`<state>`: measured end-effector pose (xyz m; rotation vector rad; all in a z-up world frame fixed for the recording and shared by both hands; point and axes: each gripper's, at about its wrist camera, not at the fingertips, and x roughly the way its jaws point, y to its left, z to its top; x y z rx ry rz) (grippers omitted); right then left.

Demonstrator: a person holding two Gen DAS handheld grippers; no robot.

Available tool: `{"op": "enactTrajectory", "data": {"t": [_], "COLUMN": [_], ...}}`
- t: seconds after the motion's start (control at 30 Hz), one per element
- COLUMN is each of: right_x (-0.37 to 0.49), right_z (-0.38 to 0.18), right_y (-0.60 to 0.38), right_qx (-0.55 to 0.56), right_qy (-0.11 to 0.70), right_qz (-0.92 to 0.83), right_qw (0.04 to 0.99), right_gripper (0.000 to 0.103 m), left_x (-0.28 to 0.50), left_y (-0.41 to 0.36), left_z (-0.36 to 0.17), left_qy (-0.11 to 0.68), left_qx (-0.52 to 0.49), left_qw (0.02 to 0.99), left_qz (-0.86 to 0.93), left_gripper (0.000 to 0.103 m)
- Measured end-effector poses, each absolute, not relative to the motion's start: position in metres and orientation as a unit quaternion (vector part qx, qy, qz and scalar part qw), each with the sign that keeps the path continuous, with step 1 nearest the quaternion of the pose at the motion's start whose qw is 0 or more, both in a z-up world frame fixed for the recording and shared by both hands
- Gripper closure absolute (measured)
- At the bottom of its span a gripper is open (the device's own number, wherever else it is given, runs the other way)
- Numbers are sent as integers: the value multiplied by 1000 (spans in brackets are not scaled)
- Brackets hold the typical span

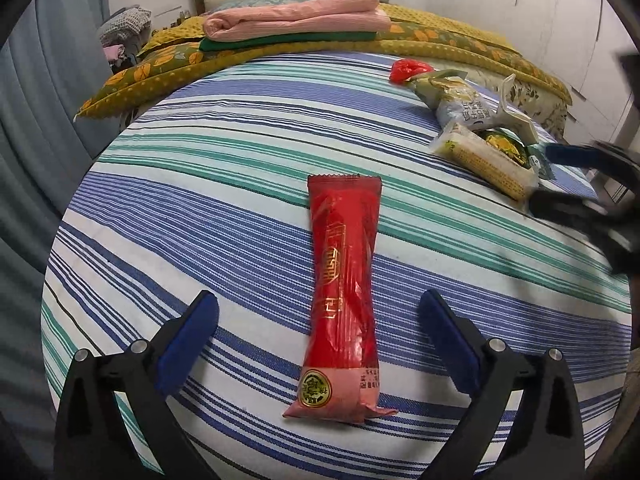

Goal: Collect trash

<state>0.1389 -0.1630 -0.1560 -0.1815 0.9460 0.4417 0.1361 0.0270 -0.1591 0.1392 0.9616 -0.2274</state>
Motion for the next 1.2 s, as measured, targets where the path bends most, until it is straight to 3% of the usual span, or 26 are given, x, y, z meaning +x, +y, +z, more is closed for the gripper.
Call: {"op": "enactTrajectory", "data": {"t": [0.13,0.23,0.57,0.63,0.67,0.73,0.9,1.2], "right_x": [161,163,83,67,64,57,54,55], "right_z": [-171,-171,-160,-165,-166,-170,-176,-179], "right_y": [-152,-159,-178,-170,-167,-163,-150,-152], "right_qx": [-114,-83,63,58,47,21,-45,-42], "right_qy": [473,483,496,491,487,473,453,446], "right_qz": [200,199,196,193,187,174,171,174], "right_qw": [851,849,843,848,852,864,874,877], "right_gripper": [46,76,80,75,54,30,24,16], "left_x": [136,136,136,136,136,136,136,136], "left_y": [27,27,27,27,27,27,27,27], "left_z": [-159,-159,-159,-159,-159,-159,-159,-159], "left_qy": [461,461,461,461,461,461,461,461], "left_qx": [66,67,67,67,67,67,67,67], "left_qw": [878,878,878,878,878,878,878,878], "left_qz": [-109,-109,-109,-109,-109,-108,-108,-108], "left_gripper": [4,4,4,4,4,4,4,4]}}
